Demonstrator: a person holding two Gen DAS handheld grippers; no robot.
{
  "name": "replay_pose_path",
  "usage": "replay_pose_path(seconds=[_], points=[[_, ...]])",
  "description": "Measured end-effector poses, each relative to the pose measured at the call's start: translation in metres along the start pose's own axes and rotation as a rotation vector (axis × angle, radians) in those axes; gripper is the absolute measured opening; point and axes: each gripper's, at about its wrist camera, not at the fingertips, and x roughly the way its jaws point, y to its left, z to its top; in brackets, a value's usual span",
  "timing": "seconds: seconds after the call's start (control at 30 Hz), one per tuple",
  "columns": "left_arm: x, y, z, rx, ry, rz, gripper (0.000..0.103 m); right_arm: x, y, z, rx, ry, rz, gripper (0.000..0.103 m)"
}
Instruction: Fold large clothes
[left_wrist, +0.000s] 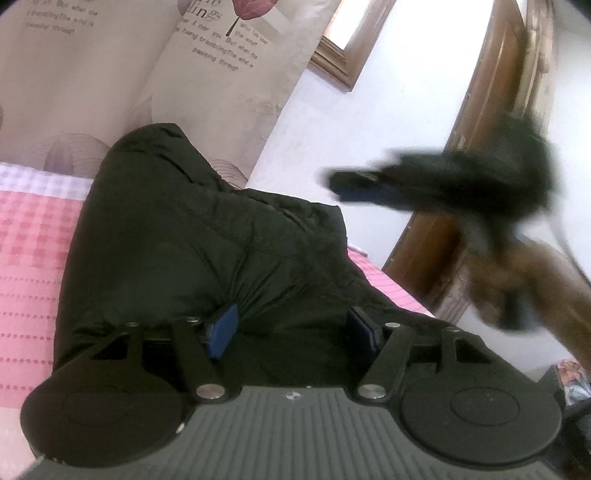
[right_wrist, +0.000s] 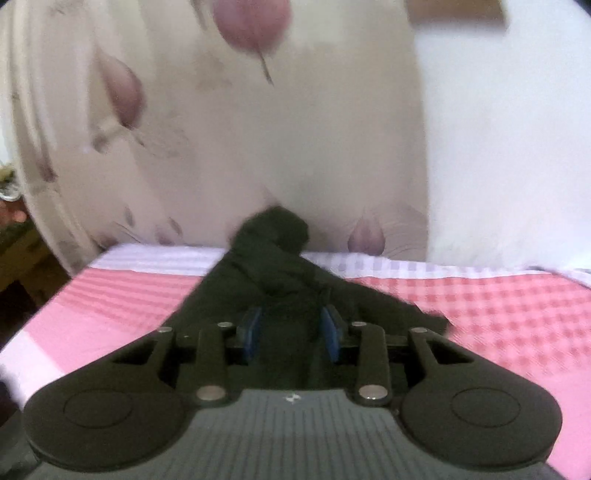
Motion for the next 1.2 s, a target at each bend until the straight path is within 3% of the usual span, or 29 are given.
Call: replay_pose_path(seconds=[0.2, 0.33, 0.43, 0.63, 0.8, 0.83, 0.87, 0.9, 0.97, 1.07, 1.17, 1.2], points=[[0.002, -0.003, -0.001, 0.001, -0.007, 0.01, 0.067, -0.078, 0.031, -0.083, -0.13, -0.037, -0.031, 0.035], [0.001, -0.004, -0.003, 0.017, -0.008, 0.014, 0.068, -0.09, 0.045, -0.135, -0.212, -0.054, -0.174, 0.034], [0.001, -0.003, -0.002, 0.035, -0.007, 0.008, 0.067, -0.085, 0.034, -0.153, -0.151, -0.06, -0.213, 0.033], [-0.002, 0.001, -0.004, 0.061, -0.004, -0.001, 0.067, -0.067, -0.003, -0.166, 0.087, -0.085, -0.154, 0.033], [-0.004, -0.003, -0.007, 0.083, -0.018, 0.011, 0.068, -0.076, -0.013, -0.162, 0.177, -0.106, -0.098, 0.036], [-0.004, -0.003, -0.007, 0.078, -0.02, 0.011, 0.069, -0.086, -0.021, -0.162, 0.244, -0.134, -0.073, 0.038], [-0.004, -0.004, -0.007, 0.074, -0.022, 0.011, 0.07, -0.093, -0.027, -0.162, 0.299, -0.153, -0.061, 0.053], [-0.004, -0.005, -0.007, 0.073, -0.023, 0.012, 0.071, -0.101, -0.034, -0.161, 0.349, -0.161, -0.051, 0.075], [-0.004, -0.007, -0.008, 0.075, -0.028, 0.01, 0.074, -0.111, -0.038, -0.162, 0.385, -0.151, -0.041, 0.085], [-0.004, -0.011, -0.011, 0.092, -0.037, 0.008, 0.081, -0.107, -0.032, -0.161, 0.356, -0.06, -0.056, 0.084], [-0.008, -0.015, -0.011, 0.108, -0.049, 0.003, 0.089, -0.088, -0.023, -0.16, 0.295, -0.014, -0.053, 0.047], [-0.011, -0.015, -0.011, 0.11, -0.055, 0.003, 0.092, -0.085, -0.02, -0.158, 0.282, -0.019, -0.058, 0.04]])
